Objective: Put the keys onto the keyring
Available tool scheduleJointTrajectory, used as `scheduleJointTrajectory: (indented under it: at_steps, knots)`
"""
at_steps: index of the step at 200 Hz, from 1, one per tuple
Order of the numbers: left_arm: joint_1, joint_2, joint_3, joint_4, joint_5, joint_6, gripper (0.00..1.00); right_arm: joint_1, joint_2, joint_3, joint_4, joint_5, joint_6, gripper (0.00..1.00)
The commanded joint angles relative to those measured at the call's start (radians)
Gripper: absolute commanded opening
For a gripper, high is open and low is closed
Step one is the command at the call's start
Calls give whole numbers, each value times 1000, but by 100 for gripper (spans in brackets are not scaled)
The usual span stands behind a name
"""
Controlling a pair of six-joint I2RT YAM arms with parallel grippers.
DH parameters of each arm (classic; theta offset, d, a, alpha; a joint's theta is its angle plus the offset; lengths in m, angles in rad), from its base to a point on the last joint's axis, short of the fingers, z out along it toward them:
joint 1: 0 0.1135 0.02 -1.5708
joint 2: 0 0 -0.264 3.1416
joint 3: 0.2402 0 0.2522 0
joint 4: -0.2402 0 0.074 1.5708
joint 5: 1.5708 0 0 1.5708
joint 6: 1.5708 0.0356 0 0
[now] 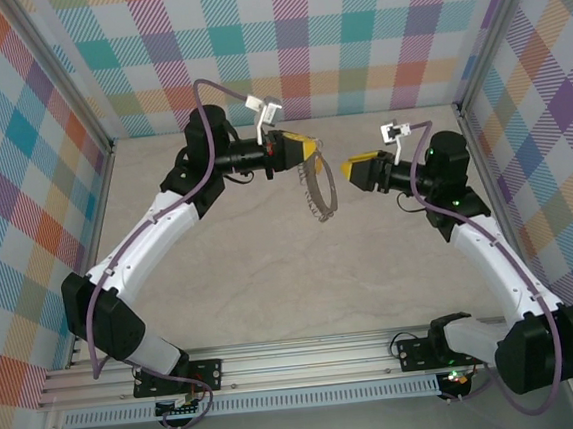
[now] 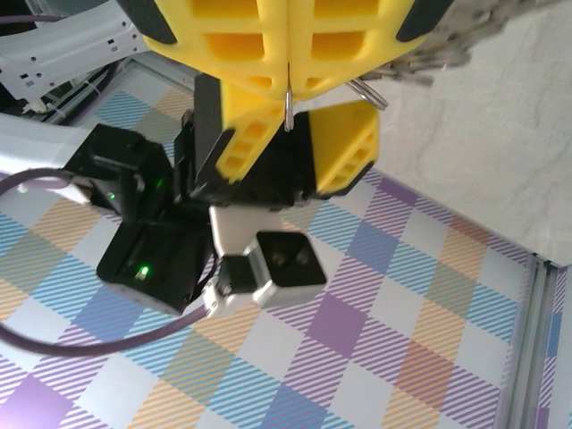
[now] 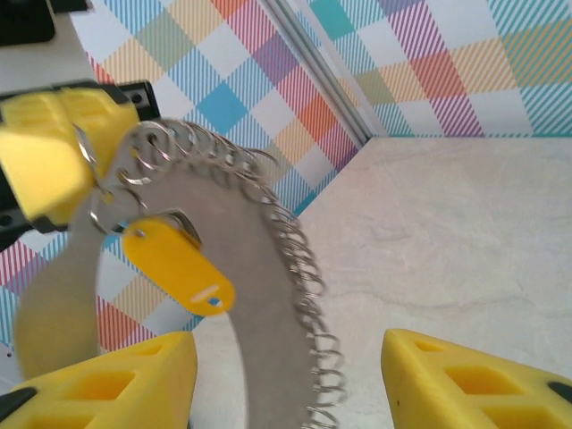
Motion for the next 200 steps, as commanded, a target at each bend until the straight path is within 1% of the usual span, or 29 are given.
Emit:
scheduleJointTrajectory:
  at_steps: [1, 46, 98, 136, 166, 191, 200]
  knots:
    - [-8, -32, -14, 111, 6, -55, 0, 38, -23, -6, 105, 7, 12, 59]
    - [-18, -33, -6, 111, 36, -59, 0, 81, 1, 15, 137, -27, -16, 64]
    - [-28, -21, 13, 105, 89, -57, 0, 103, 38, 61, 151, -54, -26, 65]
    - [-32, -15, 20, 98, 92, -56, 0, 116, 44, 74, 160, -65, -24, 64]
    - [-35, -13, 23, 100, 90, -56, 0, 138, 48, 76, 167, -89, -21, 59]
    - [-36, -15, 25, 103, 85, -55, 0, 158, 53, 75, 166, -90, -23, 50]
    - [-37, -16, 24, 103, 85, -55, 0, 162, 55, 75, 166, -87, -26, 45]
